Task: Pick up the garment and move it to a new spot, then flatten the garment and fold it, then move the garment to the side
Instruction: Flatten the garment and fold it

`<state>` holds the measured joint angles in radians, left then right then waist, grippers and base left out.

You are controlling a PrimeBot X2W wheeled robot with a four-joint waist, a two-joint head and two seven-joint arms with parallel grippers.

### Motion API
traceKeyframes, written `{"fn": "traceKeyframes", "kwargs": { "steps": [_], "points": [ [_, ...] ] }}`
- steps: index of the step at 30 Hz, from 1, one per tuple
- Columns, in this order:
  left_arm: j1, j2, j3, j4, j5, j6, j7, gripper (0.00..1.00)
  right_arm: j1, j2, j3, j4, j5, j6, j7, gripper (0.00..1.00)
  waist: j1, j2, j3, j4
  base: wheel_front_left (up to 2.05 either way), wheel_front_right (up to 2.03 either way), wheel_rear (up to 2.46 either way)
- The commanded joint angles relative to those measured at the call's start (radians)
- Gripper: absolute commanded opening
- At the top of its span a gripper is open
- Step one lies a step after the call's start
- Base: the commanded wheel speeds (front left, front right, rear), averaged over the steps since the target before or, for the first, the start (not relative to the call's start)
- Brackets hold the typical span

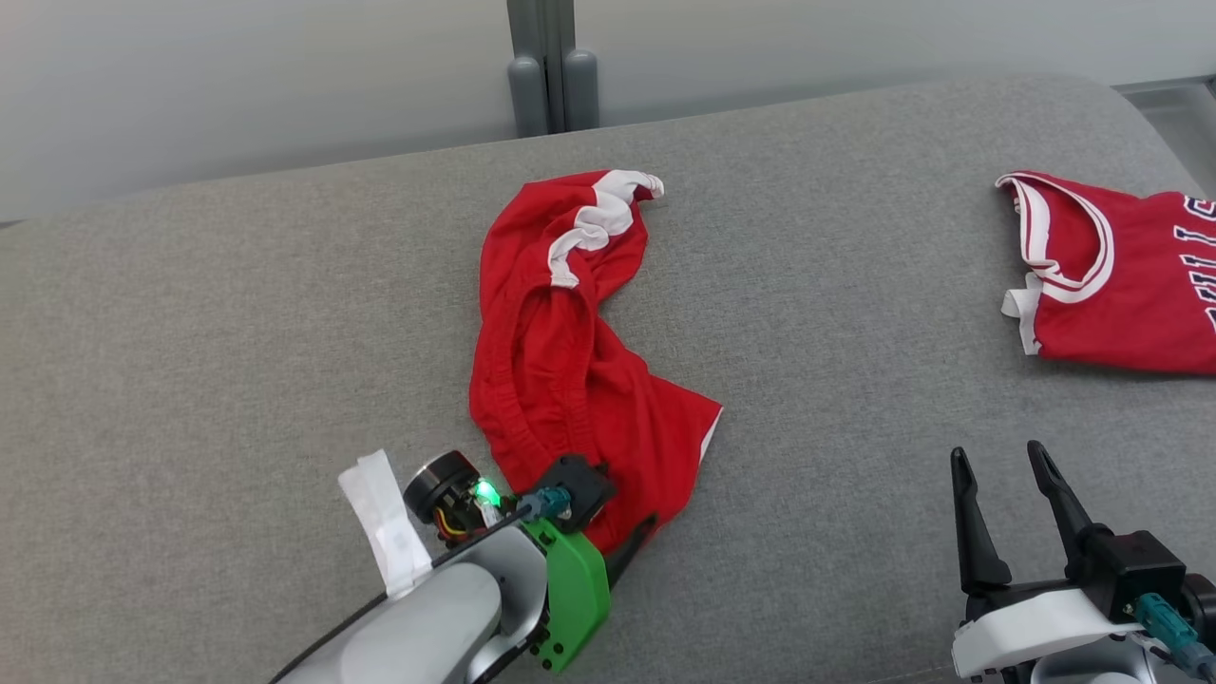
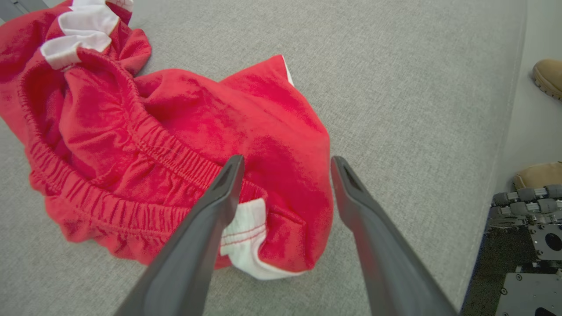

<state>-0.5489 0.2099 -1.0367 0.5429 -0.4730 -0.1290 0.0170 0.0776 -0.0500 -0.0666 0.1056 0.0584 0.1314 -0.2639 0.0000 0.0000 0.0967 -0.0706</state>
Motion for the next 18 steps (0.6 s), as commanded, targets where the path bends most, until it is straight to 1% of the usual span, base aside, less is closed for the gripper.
{"fn": "traceKeyframes", "kwargs": {
  "steps": [1,4,8,14,18],
  "points": [
    [-0.039,0.015,-0.02,0.013,-0.031,-0.002,0.024,1.0,-0.008,-0.001,-0.003,0.003,0.004,-0.002,0.0,1.0,0.0,0.0,0.017,-0.018,0.0,0.0,0.0],
    [-0.083,0.048,-0.08,0.038,-0.097,-0.002,0.096,1.0,-0.012,-0.001,0.0,0.007,0.009,-0.002,0.0,1.0,0.0,0.0,0.021,-0.024,0.0,0.0,0.0],
    [-0.129,0.08,-0.146,0.046,-0.182,-0.002,0.165,1.0,-0.017,-0.001,0.004,0.011,0.012,-0.002,0.0,1.0,0.0,0.0,0.023,-0.029,0.0,0.0,0.0],
    [-0.159,0.12,-0.184,0.032,-0.26,-0.002,0.193,1.0,-0.015,-0.001,0.0,0.015,0.017,-0.002,0.0,1.0,0.0,0.0,0.02,-0.029,0.0,0.0,0.0],
    [-0.138,0.144,-0.205,0.014,-0.295,-0.002,0.21,1.0,-0.005,-0.001,-0.007,0.016,0.021,-0.002,0.0,1.0,0.0,0.0,0.016,-0.027,0.0,0.0,0.0]
  ]
}}
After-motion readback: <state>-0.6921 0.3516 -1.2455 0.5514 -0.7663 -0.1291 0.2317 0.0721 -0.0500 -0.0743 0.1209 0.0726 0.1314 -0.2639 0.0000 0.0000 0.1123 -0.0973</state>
